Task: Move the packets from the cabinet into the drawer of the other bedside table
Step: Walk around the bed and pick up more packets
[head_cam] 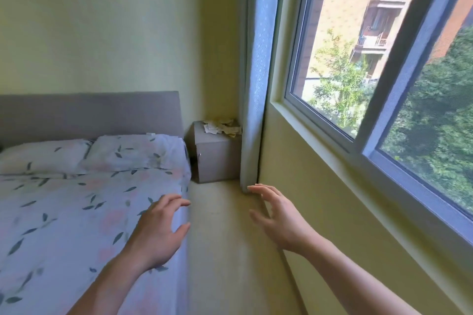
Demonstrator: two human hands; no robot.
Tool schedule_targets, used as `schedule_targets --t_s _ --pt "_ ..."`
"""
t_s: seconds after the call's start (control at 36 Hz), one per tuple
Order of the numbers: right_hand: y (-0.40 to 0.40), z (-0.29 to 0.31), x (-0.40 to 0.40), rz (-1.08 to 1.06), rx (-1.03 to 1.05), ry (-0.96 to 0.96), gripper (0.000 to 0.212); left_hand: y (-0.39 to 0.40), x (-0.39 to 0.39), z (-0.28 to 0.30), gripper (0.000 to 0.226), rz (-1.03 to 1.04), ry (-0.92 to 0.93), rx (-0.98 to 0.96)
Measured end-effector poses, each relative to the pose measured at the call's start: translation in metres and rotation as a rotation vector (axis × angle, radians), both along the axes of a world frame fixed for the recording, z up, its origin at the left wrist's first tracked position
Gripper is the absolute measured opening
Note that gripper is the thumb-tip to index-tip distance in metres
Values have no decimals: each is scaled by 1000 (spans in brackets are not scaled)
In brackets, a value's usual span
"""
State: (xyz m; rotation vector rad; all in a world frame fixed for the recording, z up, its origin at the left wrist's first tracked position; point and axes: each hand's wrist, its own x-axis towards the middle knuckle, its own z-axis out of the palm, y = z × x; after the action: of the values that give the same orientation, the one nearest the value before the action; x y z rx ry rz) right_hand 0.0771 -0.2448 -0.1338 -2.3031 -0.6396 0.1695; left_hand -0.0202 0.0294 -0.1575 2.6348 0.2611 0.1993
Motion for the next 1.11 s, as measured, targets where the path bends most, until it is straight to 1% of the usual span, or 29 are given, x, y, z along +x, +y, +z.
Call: schedule_targets --t_s 0.25,0.36,0.47,0.64,0.86,1.11 --pt "62 17 127 -6 20 -36 52 53 143 33 41 -55 -62 35" --pt "86 20 180 -1 13 -57 53 71 196 36 43 -85 -73 49" --pt "113 21 235 8 8 -72 53 94 249 37 43 -62 -78 49" --pt "156 11 334 54 32 -46 52 126 336 37 43 -19 -38 51" --pt "220 -3 488 103 55 8 53 180 469 34 42 24 13 48" --pt "285 -19 624 159 26 65 54 233 583 19 43 88 59 54"
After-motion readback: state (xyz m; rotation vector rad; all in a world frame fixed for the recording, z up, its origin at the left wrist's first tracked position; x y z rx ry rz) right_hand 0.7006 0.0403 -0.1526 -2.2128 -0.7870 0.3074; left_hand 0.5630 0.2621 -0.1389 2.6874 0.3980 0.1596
